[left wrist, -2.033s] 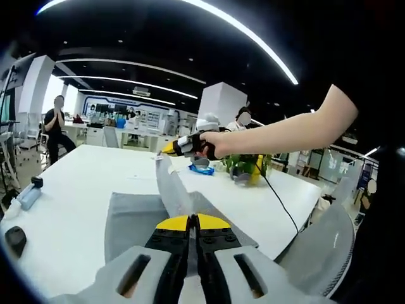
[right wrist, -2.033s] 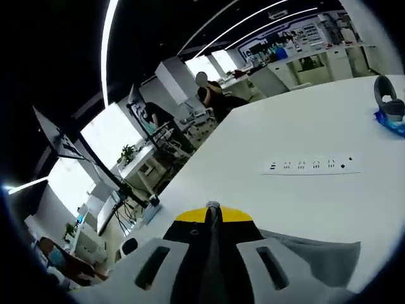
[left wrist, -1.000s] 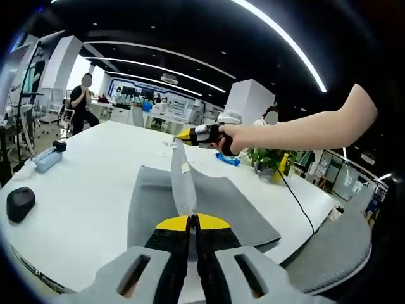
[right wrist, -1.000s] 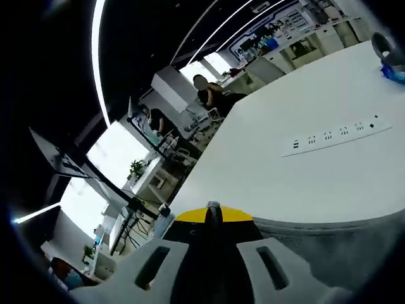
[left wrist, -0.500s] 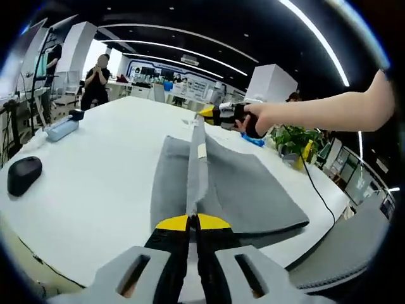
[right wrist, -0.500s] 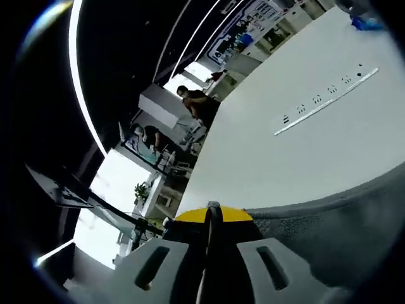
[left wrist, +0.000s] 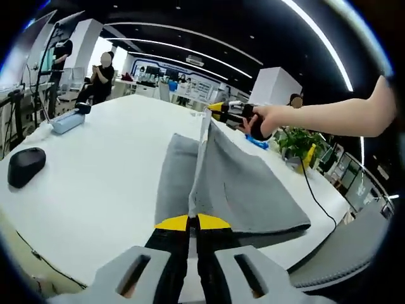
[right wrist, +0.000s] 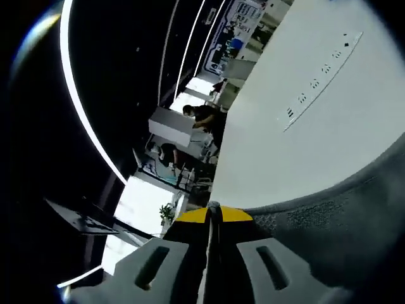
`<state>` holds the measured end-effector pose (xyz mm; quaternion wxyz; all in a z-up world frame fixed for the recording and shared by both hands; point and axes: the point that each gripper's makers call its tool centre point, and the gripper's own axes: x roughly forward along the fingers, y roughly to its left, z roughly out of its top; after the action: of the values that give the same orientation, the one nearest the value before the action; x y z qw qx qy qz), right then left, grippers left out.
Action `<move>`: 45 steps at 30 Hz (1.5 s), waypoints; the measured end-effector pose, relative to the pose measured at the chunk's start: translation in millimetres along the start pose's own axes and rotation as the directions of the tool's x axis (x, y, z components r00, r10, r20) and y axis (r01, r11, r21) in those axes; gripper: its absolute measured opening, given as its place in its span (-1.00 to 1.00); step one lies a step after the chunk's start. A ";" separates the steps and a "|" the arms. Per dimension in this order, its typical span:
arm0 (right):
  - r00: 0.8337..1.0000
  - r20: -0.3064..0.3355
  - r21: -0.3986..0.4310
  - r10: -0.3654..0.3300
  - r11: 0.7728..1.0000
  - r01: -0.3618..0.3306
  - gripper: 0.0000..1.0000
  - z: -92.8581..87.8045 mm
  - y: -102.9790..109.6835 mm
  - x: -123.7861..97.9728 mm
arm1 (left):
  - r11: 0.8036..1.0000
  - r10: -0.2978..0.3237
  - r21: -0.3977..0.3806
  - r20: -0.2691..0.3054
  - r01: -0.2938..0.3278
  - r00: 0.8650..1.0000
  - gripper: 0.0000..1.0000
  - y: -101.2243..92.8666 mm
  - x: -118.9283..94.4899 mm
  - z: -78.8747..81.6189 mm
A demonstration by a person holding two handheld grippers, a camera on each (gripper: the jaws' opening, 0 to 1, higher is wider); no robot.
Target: Fold the towel on the table until its edges align and the towel forms a compact rectangular stack.
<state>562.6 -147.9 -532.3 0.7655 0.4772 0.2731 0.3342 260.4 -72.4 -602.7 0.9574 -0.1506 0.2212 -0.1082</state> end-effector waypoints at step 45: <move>0.999 0.008 0.253 -0.037 0.967 0.033 -0.95 -36.8 -50.0 39.2 | 0.998 0.065 0.017 -0.071 -0.064 0.995 -0.92 30.8 21.4 -17.0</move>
<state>572.7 -113.5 -596.4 0.7058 0.5682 0.3172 0.2801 275.8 -53.6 -635.9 0.9529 -0.1325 0.2593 -0.0844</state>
